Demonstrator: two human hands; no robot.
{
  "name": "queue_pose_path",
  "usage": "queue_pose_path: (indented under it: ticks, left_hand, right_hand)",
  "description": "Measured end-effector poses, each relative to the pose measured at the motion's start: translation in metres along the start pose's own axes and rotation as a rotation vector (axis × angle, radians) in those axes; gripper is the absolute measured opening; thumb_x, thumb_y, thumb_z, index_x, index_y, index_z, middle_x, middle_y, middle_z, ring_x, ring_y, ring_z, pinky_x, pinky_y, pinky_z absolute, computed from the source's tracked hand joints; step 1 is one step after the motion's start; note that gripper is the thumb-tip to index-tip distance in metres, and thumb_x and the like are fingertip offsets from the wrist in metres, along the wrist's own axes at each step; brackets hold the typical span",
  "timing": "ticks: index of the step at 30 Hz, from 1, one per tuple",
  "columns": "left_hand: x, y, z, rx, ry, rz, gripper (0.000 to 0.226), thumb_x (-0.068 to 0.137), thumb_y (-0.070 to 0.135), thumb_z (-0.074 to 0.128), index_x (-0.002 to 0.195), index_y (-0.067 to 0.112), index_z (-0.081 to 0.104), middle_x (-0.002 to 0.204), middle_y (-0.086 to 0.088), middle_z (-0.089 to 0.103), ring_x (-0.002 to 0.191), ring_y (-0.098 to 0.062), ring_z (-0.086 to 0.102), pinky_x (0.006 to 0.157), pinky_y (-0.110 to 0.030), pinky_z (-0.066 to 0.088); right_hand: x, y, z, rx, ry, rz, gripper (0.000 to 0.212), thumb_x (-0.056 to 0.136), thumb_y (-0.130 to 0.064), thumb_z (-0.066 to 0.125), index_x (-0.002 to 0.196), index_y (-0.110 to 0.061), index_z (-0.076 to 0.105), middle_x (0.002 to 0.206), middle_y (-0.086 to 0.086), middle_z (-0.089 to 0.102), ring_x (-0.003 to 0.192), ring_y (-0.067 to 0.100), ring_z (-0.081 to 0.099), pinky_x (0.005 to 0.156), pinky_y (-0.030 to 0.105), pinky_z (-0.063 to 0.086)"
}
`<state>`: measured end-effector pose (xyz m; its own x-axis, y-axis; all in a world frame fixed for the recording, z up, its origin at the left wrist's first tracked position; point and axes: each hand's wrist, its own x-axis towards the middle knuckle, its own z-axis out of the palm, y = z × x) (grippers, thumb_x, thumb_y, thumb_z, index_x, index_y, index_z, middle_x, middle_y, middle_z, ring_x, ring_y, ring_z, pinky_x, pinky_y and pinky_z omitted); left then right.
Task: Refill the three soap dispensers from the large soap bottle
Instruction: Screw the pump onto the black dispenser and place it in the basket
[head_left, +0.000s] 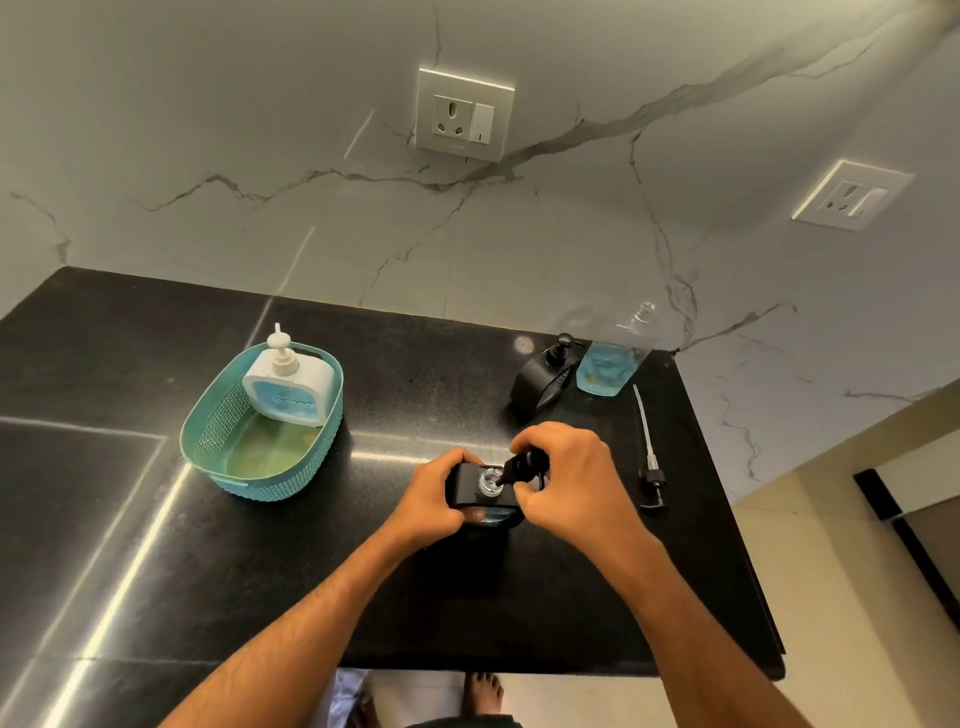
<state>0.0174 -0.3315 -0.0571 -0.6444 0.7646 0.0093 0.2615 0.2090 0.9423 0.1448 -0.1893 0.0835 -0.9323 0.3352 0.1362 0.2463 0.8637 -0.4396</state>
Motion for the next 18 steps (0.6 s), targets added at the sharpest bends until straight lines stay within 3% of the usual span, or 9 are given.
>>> queue_pose_path:
  ticks: [3,6,12,18]
  left_hand:
    - [-0.002,0.002,-0.004,0.003,-0.002,0.054,0.064,0.063,0.016,0.095,0.119,0.026,0.064,0.115,0.014,0.068,0.108,-0.005,0.066,0.09,-0.017,0.054]
    - [-0.002,0.004,-0.006,0.027,-0.007,0.093,0.066,0.064,0.025,0.095,0.122,0.026,0.064,0.118,0.015,0.067,0.112,-0.004,0.064,0.095,-0.019,0.051]
    - [-0.003,0.003,-0.003,0.043,0.03,0.123,0.061,0.067,0.028,0.096,0.122,0.024,0.068,0.113,0.016,0.071,0.107,-0.006,0.067,0.092,-0.022,0.054]
    - [-0.003,0.002,-0.003,0.031,0.046,0.133,0.056,0.068,0.032,0.093,0.118,0.03,0.069,0.11,0.023,0.071,0.106,-0.003,0.068,0.089,-0.013,0.051]
  right_hand:
    - [0.007,-0.001,0.015,-0.001,-0.032,-0.017,0.035,0.066,-0.015,0.079,0.101,-0.021,0.073,0.094,-0.009,0.071,0.083,0.006,0.065,0.074,0.014,0.05]
    - [0.012,0.001,0.023,-0.002,-0.062,-0.013,0.034,0.065,-0.014,0.079,0.098,-0.021,0.074,0.086,-0.008,0.072,0.074,0.003,0.061,0.068,0.007,0.041]
    - [0.015,0.007,0.041,0.007,-0.086,0.02,0.027,0.065,-0.02,0.082,0.09,-0.024,0.073,0.079,-0.011,0.069,0.07,0.003,0.061,0.065,0.013,0.046]
    - [0.013,0.016,0.057,-0.012,0.017,0.014,0.035,0.064,-0.042,0.086,0.077,-0.024,0.059,0.073,-0.013,0.058,0.064,0.004,0.051,0.059,0.01,0.033]
